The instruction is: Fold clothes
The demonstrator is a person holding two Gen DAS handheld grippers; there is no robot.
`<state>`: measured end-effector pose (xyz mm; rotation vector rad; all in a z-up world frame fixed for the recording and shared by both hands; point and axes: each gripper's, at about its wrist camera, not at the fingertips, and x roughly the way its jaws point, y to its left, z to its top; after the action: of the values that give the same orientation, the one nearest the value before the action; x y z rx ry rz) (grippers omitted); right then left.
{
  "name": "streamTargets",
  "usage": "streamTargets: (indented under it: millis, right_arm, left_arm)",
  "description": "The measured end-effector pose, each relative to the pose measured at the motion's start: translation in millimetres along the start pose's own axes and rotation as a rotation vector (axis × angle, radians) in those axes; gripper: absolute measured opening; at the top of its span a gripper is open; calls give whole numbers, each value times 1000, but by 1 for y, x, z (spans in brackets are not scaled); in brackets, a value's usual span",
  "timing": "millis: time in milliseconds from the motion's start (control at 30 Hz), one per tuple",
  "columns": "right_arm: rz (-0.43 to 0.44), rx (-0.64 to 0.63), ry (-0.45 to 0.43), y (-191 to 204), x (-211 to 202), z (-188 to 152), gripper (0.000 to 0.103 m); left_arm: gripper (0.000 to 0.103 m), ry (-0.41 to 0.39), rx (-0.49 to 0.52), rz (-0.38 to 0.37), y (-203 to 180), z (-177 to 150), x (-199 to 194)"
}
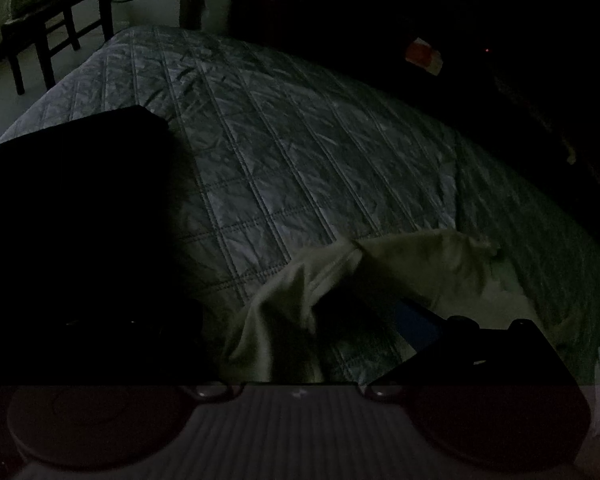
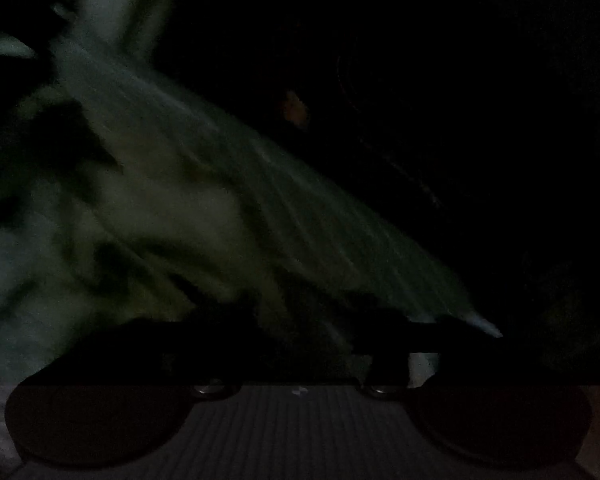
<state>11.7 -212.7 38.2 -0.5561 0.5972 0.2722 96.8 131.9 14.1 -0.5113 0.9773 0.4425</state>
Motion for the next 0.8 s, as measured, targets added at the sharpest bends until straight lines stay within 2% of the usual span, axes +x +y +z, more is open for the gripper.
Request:
streamTargets:
  millis: [33,100,167,233,267,333,367,400,433,567,633,700,767,800]
  right_arm:
    - [99,-13,-10,10,-1,5,75]
    - [237,-43,78,33,15,10,73]
    - [320,-58,168,55,37,6,57]
    - [326,-52,223,68,52,-1,55]
    - [315,-45,245,73,58,-5,58]
    - [282,-31,256,73,65,-8,60]
    - [277,-13,260,70,67,-9,56]
    - [288,16,266,67,70,-10,45]
    - [301,64,266,61,70,-9,5]
    - [361,316,224,32,63,2,3]
    - [384,367,165,23,50,17,3]
    - [404,360,112,23,36,30,4]
    - [467,396,78,26,28,37,4]
    - [521,410,96,34,31,39,5]
  left_arm:
    - [102,1,1,1,0,0,0]
    - [102,2,1,4,0,-1,0]
    - [102,2,-2,6,2,0,0]
    - [102,2,-8,7,4,0,-1]
    - [102,2,-11,6,5,1,-1]
    - [102,1,-18,1,6,2,-2]
    - [102,-2,-20,-2,6,2,-3]
    - [102,-5,-19,-6,6,3,-4]
    - [102,-6,-16,-7,5,2,-4]
    - [102,-3,-19,-4,6,2,-3]
    - [102,-6,-25,-1,7,3,-4]
    - [102,-6,-33,0,8,4,-4]
    - [102,-4,-30,-1,7,4,-3]
    - [102,-4,-25,-1,6,3,-3]
